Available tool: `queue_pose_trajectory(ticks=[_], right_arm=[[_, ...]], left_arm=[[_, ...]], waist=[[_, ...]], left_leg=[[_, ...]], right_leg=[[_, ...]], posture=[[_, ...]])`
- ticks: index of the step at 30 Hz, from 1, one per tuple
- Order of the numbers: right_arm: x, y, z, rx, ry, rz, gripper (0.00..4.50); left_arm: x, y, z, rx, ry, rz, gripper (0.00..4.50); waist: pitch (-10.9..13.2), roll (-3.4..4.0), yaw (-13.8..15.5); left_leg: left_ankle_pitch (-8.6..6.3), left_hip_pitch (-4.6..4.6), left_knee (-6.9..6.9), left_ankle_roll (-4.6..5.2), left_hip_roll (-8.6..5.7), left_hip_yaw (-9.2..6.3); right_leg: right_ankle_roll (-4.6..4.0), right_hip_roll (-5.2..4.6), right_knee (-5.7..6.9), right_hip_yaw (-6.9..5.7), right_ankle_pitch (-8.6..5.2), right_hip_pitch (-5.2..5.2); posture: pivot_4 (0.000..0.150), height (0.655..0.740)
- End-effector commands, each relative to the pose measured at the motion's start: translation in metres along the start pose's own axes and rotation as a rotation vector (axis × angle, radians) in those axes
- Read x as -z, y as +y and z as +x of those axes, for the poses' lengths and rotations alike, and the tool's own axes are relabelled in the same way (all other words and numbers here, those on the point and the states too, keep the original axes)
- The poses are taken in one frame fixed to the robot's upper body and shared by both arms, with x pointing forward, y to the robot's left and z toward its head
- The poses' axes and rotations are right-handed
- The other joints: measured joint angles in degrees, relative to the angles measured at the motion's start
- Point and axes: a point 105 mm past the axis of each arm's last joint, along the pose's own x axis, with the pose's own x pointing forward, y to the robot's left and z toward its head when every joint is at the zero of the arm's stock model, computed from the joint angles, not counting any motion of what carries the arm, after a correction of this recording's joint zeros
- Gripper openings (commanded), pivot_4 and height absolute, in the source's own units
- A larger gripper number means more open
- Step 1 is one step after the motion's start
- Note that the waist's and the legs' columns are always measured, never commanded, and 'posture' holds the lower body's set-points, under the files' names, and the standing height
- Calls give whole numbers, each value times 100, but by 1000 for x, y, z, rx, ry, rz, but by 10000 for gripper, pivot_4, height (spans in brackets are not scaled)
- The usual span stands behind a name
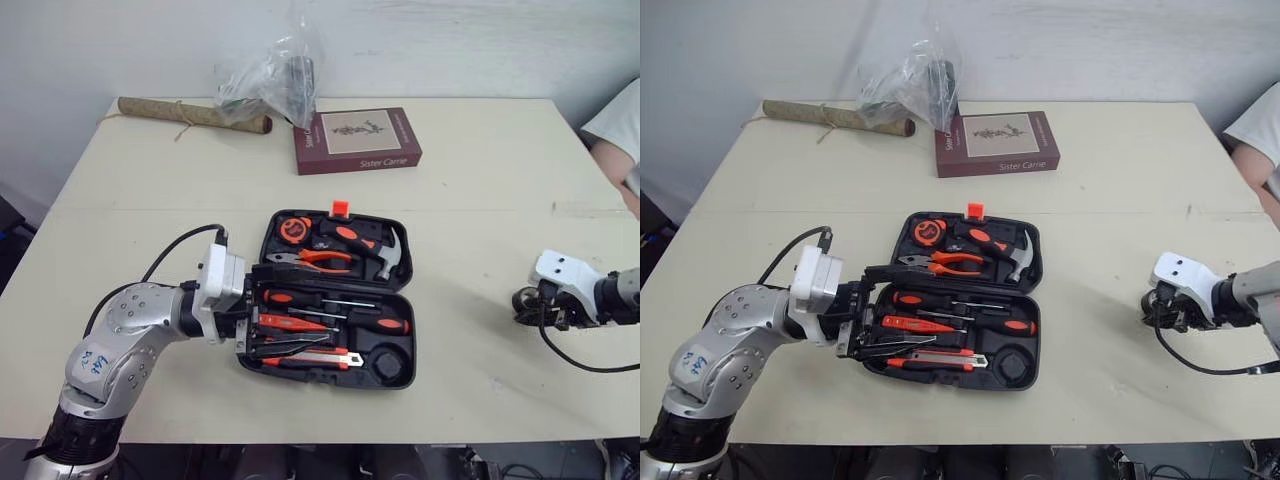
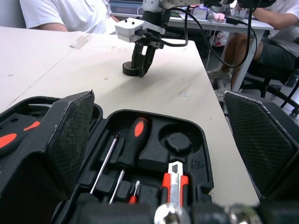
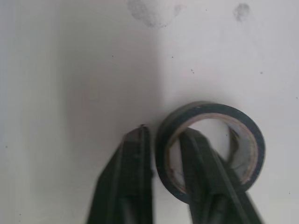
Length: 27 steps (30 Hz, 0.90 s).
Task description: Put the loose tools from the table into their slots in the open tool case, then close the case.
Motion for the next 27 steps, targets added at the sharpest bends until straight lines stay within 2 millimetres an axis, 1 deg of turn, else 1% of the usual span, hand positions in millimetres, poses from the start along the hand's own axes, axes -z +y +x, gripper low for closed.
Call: queue_pose_trajectory(ticks=[1,2,3,4,5,7,8,9,10,12,14,15,20,24,27], right_arm=[[-17,1,-14,-15,-4,-99,453],[-24,4,-17,-32,-16,-124,453],[-35,11,-21,-65,-39,-155,453],[-59,28,-24,-146,-98,-217,453],[-76,45,-27,-217,-139,-270,453],[-105,80,-29,-348,-205,-386,453],[-117,97,-28,-405,-236,-452,453],[-128,113,-28,-457,-264,-508,453],[-134,123,-28,-487,-280,-541,453],[-149,147,-23,-565,-331,-640,453],[-153,164,-17,-628,-335,-707,453],[-153,167,-13,-643,-322,-719,453],[-145,169,3,-657,-253,-780,453],[-140,175,19,-686,-234,-782,453],[-135,172,28,-686,-199,-763,453]], left_arm=[[-6,-7,-2,22,-6,36,45000],[-7,-7,-3,26,-9,42,45000],[-7,-9,-4,35,-9,47,45000],[-7,-11,-6,54,-8,60,45000],[-6,-12,-9,68,-2,69,45000],[-4,-15,-12,93,17,68,45000],[-3,-15,-14,103,27,65,45000],[1,-17,-17,112,47,16,45000],[3,-18,-19,119,60,-20,45000],[9,-15,-25,98,100,24,45000],[15,-16,-29,92,137,50,45000],[18,-18,-31,93,148,48,45000],[23,-25,-33,70,163,52,45000],[25,-26,-34,51,173,45,45000],[21,-27,-31,44,178,53,45000]], waist=[[0,1,2],[1,3,2],[2,4,-3],[4,7,-9],[13,21,-23],[17,27,-29],[17,29,-18],[17,27,-10],[20,22,-9],[22,18,7],[24,15,23],[24,15,13],[25,13,-3],[25,13,-10],[25,13,-11]], left_leg=[[0,0,0,0,0,0],[0,0,0,0,-1,0],[0,-1,-1,0,-1,0],[0,-1,-1,0,2,0],[0,-1,-2,0,2,0],[1,0,-1,-4,11,-1],[1,0,-2,-9,15,-5],[1,0,-2,-15,19,-12],[-1,1,-2,-19,23,-17],[-1,-1,-3,-23,26,-18],[-2,-10,0,-21,11,-22],[-3,-11,1,-20,10,-21],[-5,-13,2,-14,5,-18],[-4,-12,3,-16,12,-20],[-3,-11,4,-15,12,-19]], right_leg=[[0,0,0,0,0,0],[0,0,0,0,0,-1],[0,0,0,0,0,-1],[0,0,-1,0,0,-2],[0,0,-1,1,0,-2],[-2,-4,0,6,-1,-4],[-6,-4,2,6,-2,-4],[-9,-3,3,4,-4,-4],[-12,-1,2,1,-6,-3],[-14,0,2,1,-7,-3],[-13,-8,0,-4,-6,-6],[-12,-11,-2,-3,-5,-6],[-9,-17,-5,-7,-4,-6],[-11,-15,0,-8,-5,-7],[-11,-13,5,-8,-5,-7]], posture=[[1500,7400],[1500,7400],[1500,7400],[1500,7400],[1500,7400],[1500,7400],[1500,7400],[1500,7400],[1500,7400],[1500,7400],[1500,7400],[1500,7400],[1500,7400],[1500,7400],[1500,7400]])
